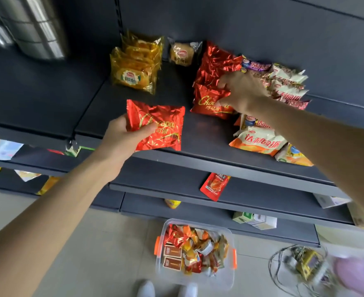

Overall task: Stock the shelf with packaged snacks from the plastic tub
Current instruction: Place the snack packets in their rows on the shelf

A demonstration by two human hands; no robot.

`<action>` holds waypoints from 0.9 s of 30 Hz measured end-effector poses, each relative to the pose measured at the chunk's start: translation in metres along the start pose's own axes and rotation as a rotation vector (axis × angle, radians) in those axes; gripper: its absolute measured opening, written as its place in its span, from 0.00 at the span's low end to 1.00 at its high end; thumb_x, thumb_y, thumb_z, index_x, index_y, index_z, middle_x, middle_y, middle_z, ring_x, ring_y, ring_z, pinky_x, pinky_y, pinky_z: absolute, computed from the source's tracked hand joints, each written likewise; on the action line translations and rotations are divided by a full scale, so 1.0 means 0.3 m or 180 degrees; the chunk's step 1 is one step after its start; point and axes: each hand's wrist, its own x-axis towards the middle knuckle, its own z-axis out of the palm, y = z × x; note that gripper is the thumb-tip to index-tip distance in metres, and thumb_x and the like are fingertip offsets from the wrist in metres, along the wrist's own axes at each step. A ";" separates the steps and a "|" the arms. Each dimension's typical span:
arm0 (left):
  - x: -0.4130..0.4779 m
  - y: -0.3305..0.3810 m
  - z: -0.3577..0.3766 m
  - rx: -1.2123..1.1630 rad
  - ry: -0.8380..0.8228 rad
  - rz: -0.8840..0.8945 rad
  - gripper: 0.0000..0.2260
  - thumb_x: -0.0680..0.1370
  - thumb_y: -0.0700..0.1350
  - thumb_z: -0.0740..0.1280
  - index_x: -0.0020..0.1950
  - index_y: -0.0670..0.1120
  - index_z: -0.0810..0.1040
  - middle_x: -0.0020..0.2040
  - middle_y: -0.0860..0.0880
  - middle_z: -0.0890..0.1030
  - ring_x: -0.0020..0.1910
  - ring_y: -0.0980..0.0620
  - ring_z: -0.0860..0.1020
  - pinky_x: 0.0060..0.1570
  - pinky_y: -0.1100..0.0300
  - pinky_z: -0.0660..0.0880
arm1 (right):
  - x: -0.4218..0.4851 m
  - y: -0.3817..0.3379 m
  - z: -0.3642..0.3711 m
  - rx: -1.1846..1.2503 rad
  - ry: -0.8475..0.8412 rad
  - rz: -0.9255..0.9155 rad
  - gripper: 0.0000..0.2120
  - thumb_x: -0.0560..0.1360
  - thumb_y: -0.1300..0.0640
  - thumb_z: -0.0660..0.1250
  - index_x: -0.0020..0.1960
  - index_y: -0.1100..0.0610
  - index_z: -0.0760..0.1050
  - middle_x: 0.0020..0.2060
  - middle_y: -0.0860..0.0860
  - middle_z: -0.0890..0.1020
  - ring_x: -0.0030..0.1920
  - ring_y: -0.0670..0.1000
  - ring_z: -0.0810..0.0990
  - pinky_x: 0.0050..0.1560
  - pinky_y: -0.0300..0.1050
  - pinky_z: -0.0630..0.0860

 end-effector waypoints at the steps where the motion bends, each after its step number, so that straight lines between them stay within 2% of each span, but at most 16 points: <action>1: 0.008 0.002 0.002 0.0020 0.0021 0.0026 0.06 0.74 0.44 0.71 0.50 0.50 0.79 0.53 0.48 0.83 0.54 0.48 0.81 0.61 0.46 0.75 | 0.007 0.007 0.007 0.0012 0.0024 -0.0008 0.23 0.68 0.49 0.75 0.60 0.54 0.76 0.57 0.55 0.80 0.59 0.59 0.77 0.56 0.50 0.72; 8: 0.057 0.005 0.019 0.0057 0.0084 0.0088 0.06 0.72 0.42 0.73 0.48 0.50 0.80 0.51 0.47 0.84 0.53 0.49 0.82 0.59 0.48 0.76 | 0.040 0.054 0.005 0.0207 0.0137 -0.0102 0.17 0.68 0.54 0.76 0.55 0.53 0.76 0.52 0.53 0.81 0.53 0.57 0.79 0.52 0.49 0.75; 10: 0.066 0.003 0.033 0.0128 0.0114 0.0121 0.06 0.73 0.43 0.73 0.47 0.50 0.80 0.50 0.49 0.84 0.52 0.51 0.82 0.56 0.54 0.77 | 0.049 0.064 0.005 0.0237 0.0123 -0.0129 0.17 0.68 0.55 0.76 0.54 0.52 0.75 0.51 0.53 0.81 0.52 0.56 0.80 0.53 0.50 0.76; 14: 0.083 0.003 0.066 0.0157 0.0148 0.0220 0.05 0.73 0.42 0.73 0.45 0.51 0.80 0.46 0.53 0.83 0.46 0.58 0.82 0.42 0.70 0.75 | 0.067 0.096 0.015 0.0337 0.0177 -0.0164 0.17 0.68 0.56 0.76 0.53 0.52 0.74 0.49 0.52 0.81 0.50 0.55 0.80 0.53 0.52 0.77; 19: 0.111 0.015 0.109 0.0133 0.0097 0.0267 0.06 0.73 0.42 0.73 0.44 0.52 0.80 0.45 0.55 0.83 0.46 0.60 0.81 0.41 0.72 0.74 | 0.085 0.129 0.035 0.0549 0.0410 -0.0285 0.17 0.65 0.58 0.78 0.49 0.54 0.73 0.47 0.52 0.79 0.48 0.53 0.79 0.52 0.52 0.78; 22: 0.129 0.026 0.137 0.0070 0.0082 0.0296 0.06 0.73 0.42 0.73 0.45 0.52 0.80 0.46 0.55 0.83 0.47 0.59 0.81 0.44 0.71 0.75 | 0.087 0.146 0.041 0.0619 0.0518 -0.0367 0.16 0.66 0.58 0.78 0.48 0.54 0.73 0.45 0.48 0.76 0.48 0.52 0.78 0.53 0.53 0.77; 24: 0.140 0.031 0.157 0.0055 0.0037 0.0296 0.06 0.73 0.41 0.73 0.45 0.52 0.80 0.47 0.54 0.83 0.47 0.58 0.81 0.45 0.68 0.76 | 0.088 0.161 0.035 0.0734 0.0683 -0.0377 0.14 0.67 0.59 0.77 0.48 0.56 0.75 0.45 0.48 0.76 0.46 0.50 0.77 0.54 0.49 0.77; 27: 0.153 0.033 0.185 0.0111 -0.0077 0.0299 0.07 0.73 0.40 0.73 0.46 0.50 0.80 0.48 0.53 0.83 0.46 0.59 0.81 0.45 0.69 0.77 | 0.081 0.161 -0.006 0.1189 0.0596 -0.0382 0.10 0.70 0.58 0.74 0.48 0.58 0.77 0.44 0.51 0.80 0.42 0.44 0.76 0.45 0.31 0.73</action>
